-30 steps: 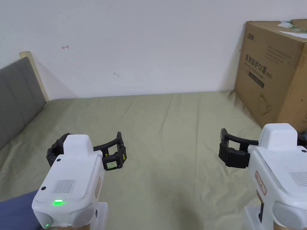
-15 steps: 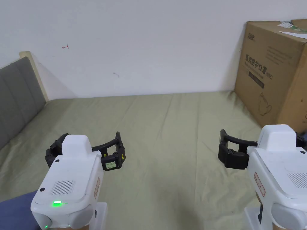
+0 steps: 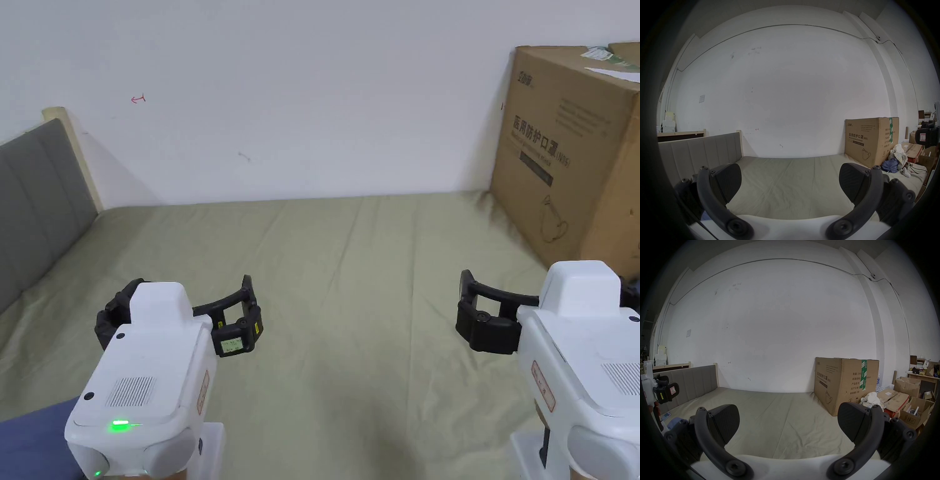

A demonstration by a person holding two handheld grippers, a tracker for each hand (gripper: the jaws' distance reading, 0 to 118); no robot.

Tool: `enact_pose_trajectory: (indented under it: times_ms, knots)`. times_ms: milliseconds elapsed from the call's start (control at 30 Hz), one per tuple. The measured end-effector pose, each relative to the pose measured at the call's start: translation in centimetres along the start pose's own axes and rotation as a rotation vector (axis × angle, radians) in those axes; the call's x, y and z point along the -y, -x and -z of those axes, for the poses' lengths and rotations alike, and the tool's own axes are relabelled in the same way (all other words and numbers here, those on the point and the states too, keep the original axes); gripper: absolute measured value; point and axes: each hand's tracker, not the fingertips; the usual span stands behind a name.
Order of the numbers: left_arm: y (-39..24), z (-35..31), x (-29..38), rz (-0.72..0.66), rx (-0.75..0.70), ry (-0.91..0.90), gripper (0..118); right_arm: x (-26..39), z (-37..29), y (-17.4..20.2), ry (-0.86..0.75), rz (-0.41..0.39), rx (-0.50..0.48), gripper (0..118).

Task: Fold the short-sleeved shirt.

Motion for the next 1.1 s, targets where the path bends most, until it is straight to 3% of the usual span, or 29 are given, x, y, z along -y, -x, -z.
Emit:
enact_pose_trajectory:
  times_ms: [700,833,933,1000,1100]
  knots:
    - [0.3,-0.1,-0.2,-0.013,-0.004,-0.008,118,-0.3,0.0,0.4,0.011,-0.02,0.007,118]
    - [0.4,-0.2,-0.3,-0.02,-0.001,-0.009,118,-0.7,0.2,0.8,0.085,0.091,0.087,118]
    - [0.4,-0.2,-0.3,-0.021,0.005,-0.012,118,-1.6,0.8,0.2,0.265,0.208,0.042,118]
    - [0.4,-0.2,-0.3,-0.022,0.014,-0.015,118,-1.9,1.1,0.1,0.372,0.268,0.096,118]
    - [0.3,0.0,-0.2,-0.023,0.009,-0.014,118,-2.7,1.6,0.5,0.503,0.292,0.231,118]
